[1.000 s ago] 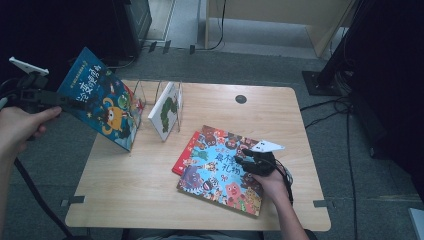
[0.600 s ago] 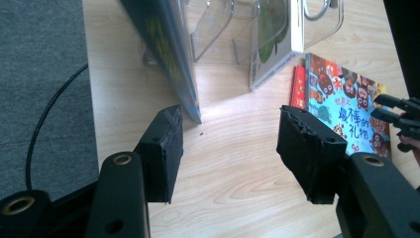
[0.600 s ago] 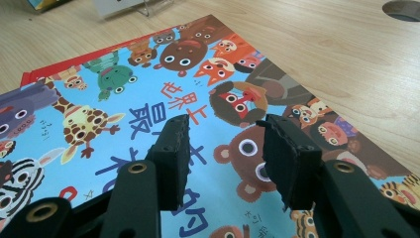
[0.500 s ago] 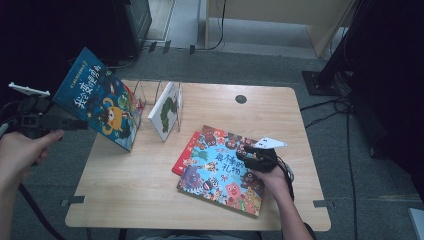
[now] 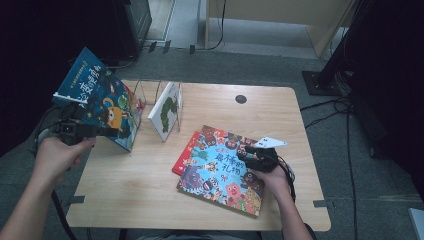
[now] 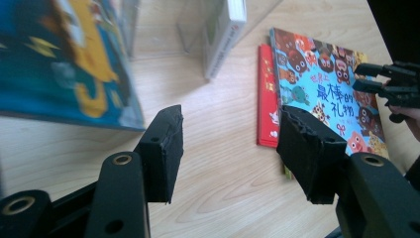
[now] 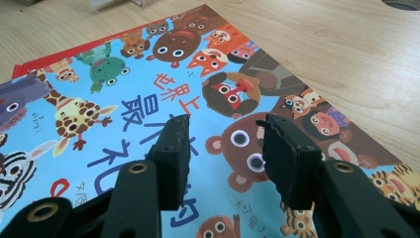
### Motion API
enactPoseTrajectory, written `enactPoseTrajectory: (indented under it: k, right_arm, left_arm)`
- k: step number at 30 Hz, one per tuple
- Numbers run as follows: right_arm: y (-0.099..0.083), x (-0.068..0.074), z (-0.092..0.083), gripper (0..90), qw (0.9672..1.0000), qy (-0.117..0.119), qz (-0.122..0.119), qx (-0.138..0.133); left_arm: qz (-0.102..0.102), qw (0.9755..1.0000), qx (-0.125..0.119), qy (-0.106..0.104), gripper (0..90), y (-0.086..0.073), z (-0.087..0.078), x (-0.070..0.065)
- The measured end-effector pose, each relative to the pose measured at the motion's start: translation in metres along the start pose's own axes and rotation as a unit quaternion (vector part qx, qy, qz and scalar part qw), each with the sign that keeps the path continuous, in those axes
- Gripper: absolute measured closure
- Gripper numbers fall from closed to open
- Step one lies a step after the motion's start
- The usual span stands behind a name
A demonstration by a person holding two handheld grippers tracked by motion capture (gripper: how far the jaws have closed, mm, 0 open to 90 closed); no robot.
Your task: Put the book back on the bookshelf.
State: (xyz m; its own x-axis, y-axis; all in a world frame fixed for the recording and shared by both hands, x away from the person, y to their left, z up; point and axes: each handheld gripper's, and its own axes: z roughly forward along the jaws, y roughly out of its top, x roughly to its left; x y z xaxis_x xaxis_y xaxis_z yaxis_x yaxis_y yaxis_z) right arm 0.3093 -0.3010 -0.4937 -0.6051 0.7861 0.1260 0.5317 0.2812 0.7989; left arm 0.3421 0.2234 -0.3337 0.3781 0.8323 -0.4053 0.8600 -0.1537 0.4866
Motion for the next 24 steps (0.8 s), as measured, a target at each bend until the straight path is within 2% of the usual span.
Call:
enactPoseTrajectory:
  k: [8,16,17,24]
  right_arm:
    - [-0.008,-0.003,-0.008,55.6,0.9999,-0.007,0.008,-0.002]
    - [-0.017,-0.004,-0.019,56.8,0.9997,-0.019,0.016,-0.003]
    - [-0.019,-0.004,-0.021,57.0,0.9996,-0.021,0.016,-0.004]
    - [-0.030,-0.006,-0.034,58.5,0.9990,-0.034,0.029,-0.009]
  left_arm:
    - [0.025,0.9996,0.013,-0.006,43.8,-0.002,0.030,-0.014]
    - [0.041,0.9981,0.026,-0.037,43.8,-0.003,0.065,-0.025]
    - [0.043,0.9982,0.026,-0.034,43.7,-0.003,0.069,-0.026]
    - [0.060,0.9962,0.043,-0.045,43.9,-0.003,0.097,-0.033]
